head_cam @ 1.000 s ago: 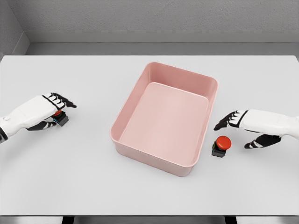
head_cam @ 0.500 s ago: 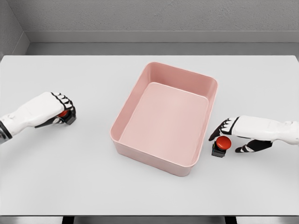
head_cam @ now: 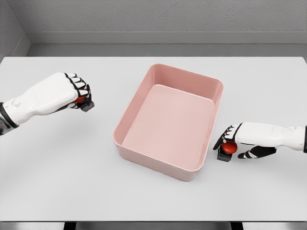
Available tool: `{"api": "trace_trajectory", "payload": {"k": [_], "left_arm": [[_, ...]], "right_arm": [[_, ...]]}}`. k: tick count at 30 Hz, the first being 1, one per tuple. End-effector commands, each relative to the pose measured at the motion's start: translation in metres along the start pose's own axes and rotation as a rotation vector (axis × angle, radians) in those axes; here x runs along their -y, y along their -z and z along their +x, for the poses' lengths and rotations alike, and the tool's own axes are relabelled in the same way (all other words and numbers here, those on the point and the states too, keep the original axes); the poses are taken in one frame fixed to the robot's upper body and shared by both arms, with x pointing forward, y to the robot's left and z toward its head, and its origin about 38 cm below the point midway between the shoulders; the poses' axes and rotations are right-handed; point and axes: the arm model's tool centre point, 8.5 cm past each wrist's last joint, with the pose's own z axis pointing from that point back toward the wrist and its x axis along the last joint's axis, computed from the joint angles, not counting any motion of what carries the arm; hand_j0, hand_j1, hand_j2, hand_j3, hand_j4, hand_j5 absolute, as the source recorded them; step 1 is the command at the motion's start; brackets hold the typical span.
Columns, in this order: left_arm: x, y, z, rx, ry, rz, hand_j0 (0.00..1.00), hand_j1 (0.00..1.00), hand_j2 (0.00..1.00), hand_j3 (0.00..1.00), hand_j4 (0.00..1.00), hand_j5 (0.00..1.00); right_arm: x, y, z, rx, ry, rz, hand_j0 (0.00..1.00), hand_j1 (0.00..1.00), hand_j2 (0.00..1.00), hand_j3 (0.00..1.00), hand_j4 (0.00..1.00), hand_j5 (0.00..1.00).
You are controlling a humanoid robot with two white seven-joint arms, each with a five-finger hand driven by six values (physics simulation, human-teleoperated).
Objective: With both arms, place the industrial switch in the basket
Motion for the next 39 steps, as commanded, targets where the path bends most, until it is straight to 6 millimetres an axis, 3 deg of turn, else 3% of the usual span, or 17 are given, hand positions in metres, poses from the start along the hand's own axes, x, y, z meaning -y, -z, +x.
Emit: {"api": "trace_trajectory", "payload": {"k": [1,5,17,29,39], "left_arm": [[-0.006,0.008,0.009,0.027,-0.003,0.03,0.28,0.28,0.28,0.28,0.28,0.28],[-0.016,0.018,0.011,0.042,0.011,0.064,0.28,0.28,0.28,0.28,0.28,0.28],[-0.016,0.025,0.017,0.059,0.002,0.082,0.28,0.28,0.28,0.28,0.28,0.28],[-0.006,0.063,0.044,0.134,-0.049,0.124,0.28,0.28,0.28,0.28,0.28,0.28],[-0.005,0.092,0.062,0.183,-0.061,0.127,0.28,0.28,0.28,0.28,0.28,0.28]], "right_arm": [[0.001,0.0,0.0,0.001,0.005,-0.005,0.75,0.75,0.75,0.75,0.75,0.75],[0.0,0.001,0.0,0.002,0.007,-0.002,0.73,0.73,0.73,0.73,0.73,0.73],[-0.003,0.008,0.002,0.02,0.013,-0.004,0.7,0.7,0.7,0.7,0.7,0.7],[-0.005,0.007,0.0,0.012,0.016,0.004,0.5,0.5,0.5,0.5,0.5,0.5],[0.007,-0.003,-0.005,-0.019,-0.005,-0.016,0.48,0.48,0.48,0.48,0.48,0.48]]}}
